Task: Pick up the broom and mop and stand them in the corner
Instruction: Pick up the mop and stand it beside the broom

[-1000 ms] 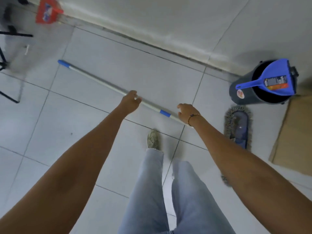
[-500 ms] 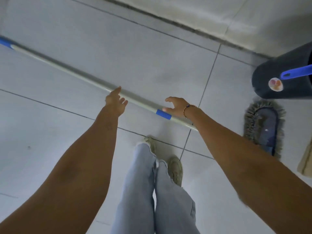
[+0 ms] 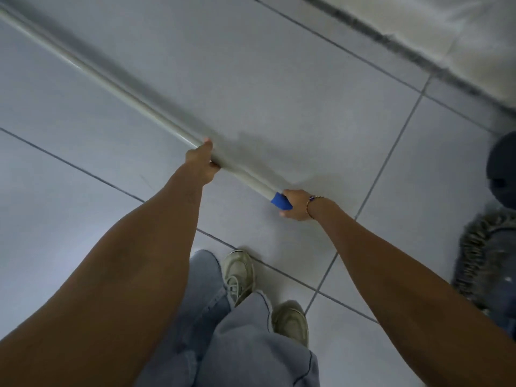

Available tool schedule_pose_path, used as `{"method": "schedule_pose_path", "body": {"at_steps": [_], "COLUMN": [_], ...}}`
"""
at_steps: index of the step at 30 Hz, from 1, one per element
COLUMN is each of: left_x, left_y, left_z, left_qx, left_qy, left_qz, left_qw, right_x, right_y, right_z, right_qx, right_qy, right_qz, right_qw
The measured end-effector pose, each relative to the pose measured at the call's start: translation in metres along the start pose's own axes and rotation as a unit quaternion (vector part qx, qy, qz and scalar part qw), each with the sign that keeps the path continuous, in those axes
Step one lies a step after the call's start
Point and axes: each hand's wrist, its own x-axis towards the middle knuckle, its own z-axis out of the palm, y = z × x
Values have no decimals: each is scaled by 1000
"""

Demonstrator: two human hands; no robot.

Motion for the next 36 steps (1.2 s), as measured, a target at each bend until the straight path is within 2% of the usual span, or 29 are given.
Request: {"method": "schedule_pose_path", "body": {"at_steps": [4, 7, 11, 16, 22, 26, 31, 36], "left_x": [-61, -138, -243, -385, -558, -650, -751, -852], "left_y": [36, 72, 112, 161, 214, 237, 232, 208], "left_z": [7, 28, 66, 122, 178, 212, 238, 257], "left_qx": [28, 40, 96, 161, 242, 269, 267, 315], "left_qy": [-23, -40, -123, -189, -272, -324, -401, -505], "left_qz": [37, 83, 158, 274, 365, 394, 415, 419], "left_qw": [999, 995, 975, 929, 857, 817, 772, 686], "right_x": [-58, -128, -217, -326, -461, -531, -614, -701], "right_y": [-9, -19, -26, -42, -66, -80, -82, -72], "right_z": [-10, -32, -78, -129, -177, -198, -207, -206], "right_qx": [34, 123, 147, 202, 259, 301, 336, 383], "right_qy": [51, 94, 140, 230, 342, 405, 468, 524], "right_qz": [-4, 9, 14, 22, 9, -1, -3, 10], "right_qw": [998, 988, 979, 952, 903, 863, 818, 761]}}
